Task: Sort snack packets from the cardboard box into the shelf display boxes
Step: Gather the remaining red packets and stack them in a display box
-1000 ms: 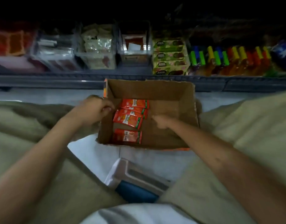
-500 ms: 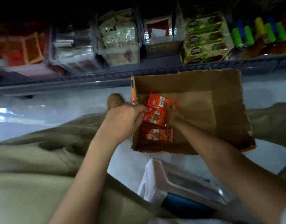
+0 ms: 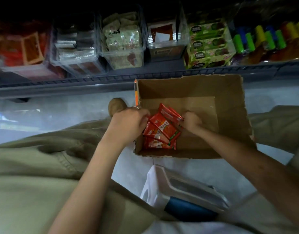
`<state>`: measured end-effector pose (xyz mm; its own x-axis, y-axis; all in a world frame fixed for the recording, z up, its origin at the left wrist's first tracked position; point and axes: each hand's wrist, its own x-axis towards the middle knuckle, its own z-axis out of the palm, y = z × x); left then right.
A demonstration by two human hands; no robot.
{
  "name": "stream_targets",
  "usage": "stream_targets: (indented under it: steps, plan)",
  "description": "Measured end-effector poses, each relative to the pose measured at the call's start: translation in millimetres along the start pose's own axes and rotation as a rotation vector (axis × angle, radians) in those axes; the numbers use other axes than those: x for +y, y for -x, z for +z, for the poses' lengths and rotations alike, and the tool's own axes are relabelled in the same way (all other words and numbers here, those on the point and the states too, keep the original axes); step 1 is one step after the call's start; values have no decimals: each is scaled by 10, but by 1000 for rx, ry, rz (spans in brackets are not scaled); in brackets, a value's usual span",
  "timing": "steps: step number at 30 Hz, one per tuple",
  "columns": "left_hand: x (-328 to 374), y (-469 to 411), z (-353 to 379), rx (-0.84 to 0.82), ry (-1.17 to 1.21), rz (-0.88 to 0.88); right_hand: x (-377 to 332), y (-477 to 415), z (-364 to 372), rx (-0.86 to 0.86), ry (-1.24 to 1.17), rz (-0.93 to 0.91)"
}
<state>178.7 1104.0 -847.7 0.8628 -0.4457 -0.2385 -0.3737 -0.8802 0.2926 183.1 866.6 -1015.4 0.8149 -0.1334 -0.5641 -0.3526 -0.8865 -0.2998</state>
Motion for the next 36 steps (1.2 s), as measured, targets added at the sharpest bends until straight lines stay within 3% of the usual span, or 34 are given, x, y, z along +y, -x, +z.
stream_targets:
  steps: [4, 8, 11, 16, 24, 28, 32, 36]
  plan:
    - [23, -5, 62, -72, 120, -47, -85, 125, -170, -101, -234, -5]
    - [110, -37, 152, -267, 578, -203, -321, 435, -402, -50, -407, -153]
    - [258, -47, 184, -191, 862, -208, -528, 729, -554, 42, -531, -329]
    - [464, -43, 79, -60, 1245, -358, -784, 1107, -765, 74, -538, -508]
    - [616, 3, -29, 123, 1525, -402, -845, 1310, -943, 31, -599, -715]
    - [723, 38, -170, 214, 1584, -385, -824, 1269, -1156, 111, -875, -553]
    - [842, 75, -342, 265, 1562, -294, -775, 1357, -1500, -157, -898, -525]
    - [966, 115, -473, 236, 1528, -187, -725, 1485, -1660, -139, -899, -530]
